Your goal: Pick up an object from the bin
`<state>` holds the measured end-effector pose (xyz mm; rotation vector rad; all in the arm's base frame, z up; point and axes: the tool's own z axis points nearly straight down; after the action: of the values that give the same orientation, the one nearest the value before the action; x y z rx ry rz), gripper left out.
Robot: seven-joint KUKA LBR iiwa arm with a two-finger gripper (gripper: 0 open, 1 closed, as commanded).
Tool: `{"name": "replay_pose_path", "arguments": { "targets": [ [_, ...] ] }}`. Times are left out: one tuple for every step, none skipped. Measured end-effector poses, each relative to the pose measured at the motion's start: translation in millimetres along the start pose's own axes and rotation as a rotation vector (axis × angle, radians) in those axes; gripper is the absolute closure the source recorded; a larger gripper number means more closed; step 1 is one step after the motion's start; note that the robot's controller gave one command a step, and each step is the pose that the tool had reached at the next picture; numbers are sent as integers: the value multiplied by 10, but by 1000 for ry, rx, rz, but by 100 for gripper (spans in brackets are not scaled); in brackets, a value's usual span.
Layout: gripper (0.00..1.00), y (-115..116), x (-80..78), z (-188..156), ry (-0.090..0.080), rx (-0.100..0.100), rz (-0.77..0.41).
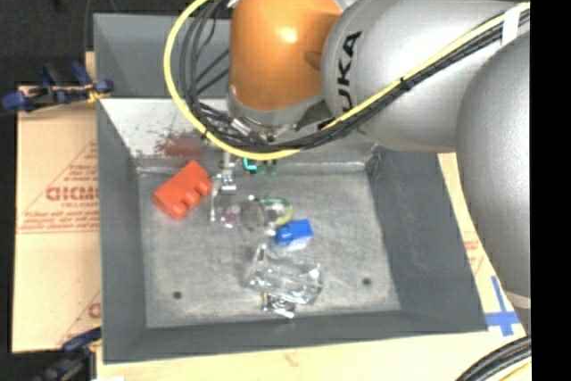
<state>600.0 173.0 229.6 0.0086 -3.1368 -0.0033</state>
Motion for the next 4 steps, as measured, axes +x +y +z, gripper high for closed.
{"name": "replay_pose_path", "arguments": {
  "targets": [
    [0,-48,-127,927,0,1,101],
    [0,-314,-287,1331,-13,-1,152],
    [0,-761,-137,1551,-19,-3,157],
    [100,-736,-157,1521,-24,-6,158]
  ]
}}
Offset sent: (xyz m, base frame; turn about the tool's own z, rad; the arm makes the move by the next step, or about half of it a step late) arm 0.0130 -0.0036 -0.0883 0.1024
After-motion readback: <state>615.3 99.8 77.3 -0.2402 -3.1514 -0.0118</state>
